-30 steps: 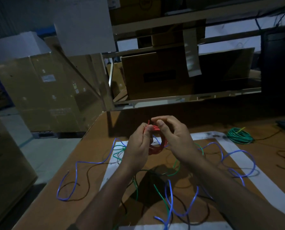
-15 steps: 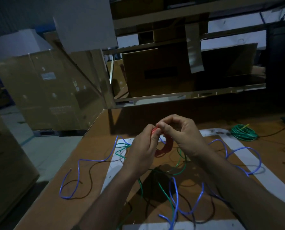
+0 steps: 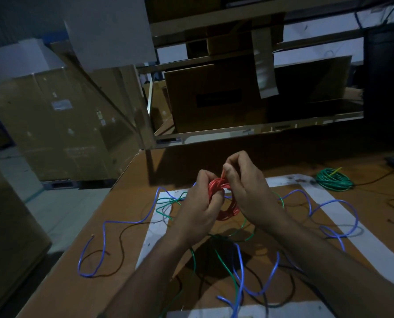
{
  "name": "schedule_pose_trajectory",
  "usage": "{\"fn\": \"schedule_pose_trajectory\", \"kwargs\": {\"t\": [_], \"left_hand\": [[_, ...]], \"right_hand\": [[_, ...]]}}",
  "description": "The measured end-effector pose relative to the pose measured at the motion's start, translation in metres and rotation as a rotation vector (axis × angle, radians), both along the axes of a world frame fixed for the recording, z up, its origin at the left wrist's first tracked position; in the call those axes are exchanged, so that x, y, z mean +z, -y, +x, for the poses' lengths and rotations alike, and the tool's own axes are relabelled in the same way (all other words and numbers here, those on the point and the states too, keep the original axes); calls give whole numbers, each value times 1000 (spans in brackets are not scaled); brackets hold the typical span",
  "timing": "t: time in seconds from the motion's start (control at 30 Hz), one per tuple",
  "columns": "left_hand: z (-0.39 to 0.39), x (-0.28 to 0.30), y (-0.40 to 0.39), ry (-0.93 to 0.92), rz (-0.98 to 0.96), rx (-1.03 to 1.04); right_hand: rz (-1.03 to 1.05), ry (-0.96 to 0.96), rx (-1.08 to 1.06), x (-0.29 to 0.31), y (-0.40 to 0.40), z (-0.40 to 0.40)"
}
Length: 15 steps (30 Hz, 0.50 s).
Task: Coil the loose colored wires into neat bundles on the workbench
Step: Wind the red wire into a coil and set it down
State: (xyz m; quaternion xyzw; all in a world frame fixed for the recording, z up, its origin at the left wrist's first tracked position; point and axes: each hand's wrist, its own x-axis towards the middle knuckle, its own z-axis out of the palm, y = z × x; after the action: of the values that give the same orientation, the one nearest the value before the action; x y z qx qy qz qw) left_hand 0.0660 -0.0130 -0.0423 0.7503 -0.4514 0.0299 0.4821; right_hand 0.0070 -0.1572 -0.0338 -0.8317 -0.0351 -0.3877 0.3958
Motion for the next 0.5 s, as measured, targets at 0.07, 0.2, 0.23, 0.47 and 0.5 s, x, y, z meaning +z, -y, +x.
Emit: {"fn": "schedule_pose_trajectory", "kwargs": {"t": [0.07, 0.2, 0.23, 0.47, 0.5], "left_hand": [[-1, -1, 1, 50, -15, 38], [-3, -5, 4, 133, 0, 136], [-4, -6, 4, 128, -9, 141], [-4, -4, 3, 151, -32, 102], [-4, -5, 3, 151, -29, 102]], "right_hand": [[15, 7, 4, 1, -1, 0], [134, 3, 35, 4, 1, 0], [175, -22, 50, 5, 3, 1], [617, -286, 263, 3, 8, 6], [652, -297, 280, 3, 7, 6]]}}
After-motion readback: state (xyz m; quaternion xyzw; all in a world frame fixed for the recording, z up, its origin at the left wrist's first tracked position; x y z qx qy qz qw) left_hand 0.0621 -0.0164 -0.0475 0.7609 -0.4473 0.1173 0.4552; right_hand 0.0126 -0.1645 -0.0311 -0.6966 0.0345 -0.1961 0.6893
